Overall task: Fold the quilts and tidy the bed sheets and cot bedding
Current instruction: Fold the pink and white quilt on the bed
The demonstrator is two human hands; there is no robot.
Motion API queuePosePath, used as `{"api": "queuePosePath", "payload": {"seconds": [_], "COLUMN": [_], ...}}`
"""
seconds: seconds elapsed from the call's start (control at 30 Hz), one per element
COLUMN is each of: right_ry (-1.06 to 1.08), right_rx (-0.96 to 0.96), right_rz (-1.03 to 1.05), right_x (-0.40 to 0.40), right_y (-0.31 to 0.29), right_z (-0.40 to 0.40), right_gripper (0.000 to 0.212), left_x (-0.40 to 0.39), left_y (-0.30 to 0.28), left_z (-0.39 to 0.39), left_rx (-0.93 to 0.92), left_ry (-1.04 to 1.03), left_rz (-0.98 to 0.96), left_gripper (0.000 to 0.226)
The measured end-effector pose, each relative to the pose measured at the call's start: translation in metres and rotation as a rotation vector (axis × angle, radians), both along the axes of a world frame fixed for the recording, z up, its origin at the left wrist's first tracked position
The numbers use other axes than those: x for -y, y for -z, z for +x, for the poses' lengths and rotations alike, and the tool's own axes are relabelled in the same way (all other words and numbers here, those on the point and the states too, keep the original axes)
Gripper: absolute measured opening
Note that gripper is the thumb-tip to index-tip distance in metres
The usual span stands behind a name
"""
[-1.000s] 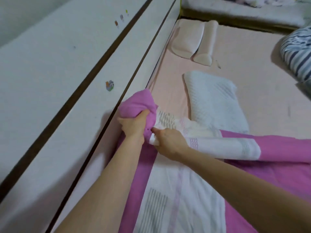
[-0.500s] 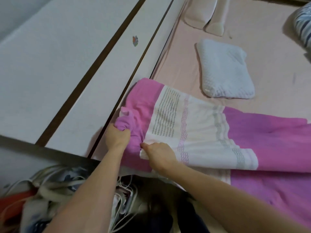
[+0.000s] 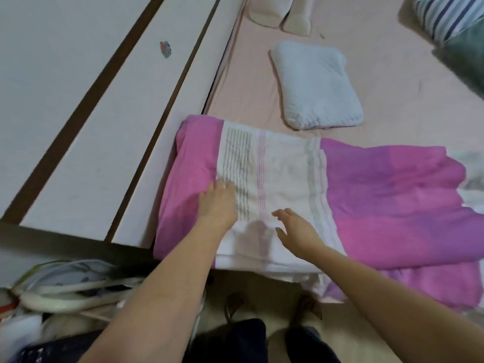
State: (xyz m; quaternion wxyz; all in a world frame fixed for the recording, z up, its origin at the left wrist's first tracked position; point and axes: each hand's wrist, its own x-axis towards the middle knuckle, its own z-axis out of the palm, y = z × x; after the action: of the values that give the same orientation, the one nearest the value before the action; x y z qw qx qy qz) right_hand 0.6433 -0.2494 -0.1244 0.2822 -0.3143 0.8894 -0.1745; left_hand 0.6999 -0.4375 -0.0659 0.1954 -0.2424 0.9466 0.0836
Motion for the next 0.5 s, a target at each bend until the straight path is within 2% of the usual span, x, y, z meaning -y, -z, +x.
{"api": "queuePosePath", "payload": {"seconds": [0.1,0.27,0.4,0.5], "right_ry": [0.131,0.275,0.275,0.194], "right_rx": [-0.042,-0.133,-0.251,-0.329], "right_rz": [0.023,0.174,0.332,0.364], "right_x": [-0.073,-0.217,-0.333,-0.391], "right_y": [-0.01,-0.011,0.006,0.027], "right_z": [-0.029,-0.071,-0.092,-0.112], "right_gripper": [0.04,0.048,0.05,0.059], "left_x": [-0.066,-0.207,-0.329,-0.392], "left_y": [-0.003,0.008,0.042,0.078], "left_z": [-0.036,-0.089,-0.117,-0.133], "left_rx": [-0.025,-0.012,0.041,0.039], "left_ry": [0.215,0.457,0.519,0.539], "left_rz": [0.019,0.135,0.174,0.115], "left_gripper": [0.052,0.07,0.073,0.08]}}
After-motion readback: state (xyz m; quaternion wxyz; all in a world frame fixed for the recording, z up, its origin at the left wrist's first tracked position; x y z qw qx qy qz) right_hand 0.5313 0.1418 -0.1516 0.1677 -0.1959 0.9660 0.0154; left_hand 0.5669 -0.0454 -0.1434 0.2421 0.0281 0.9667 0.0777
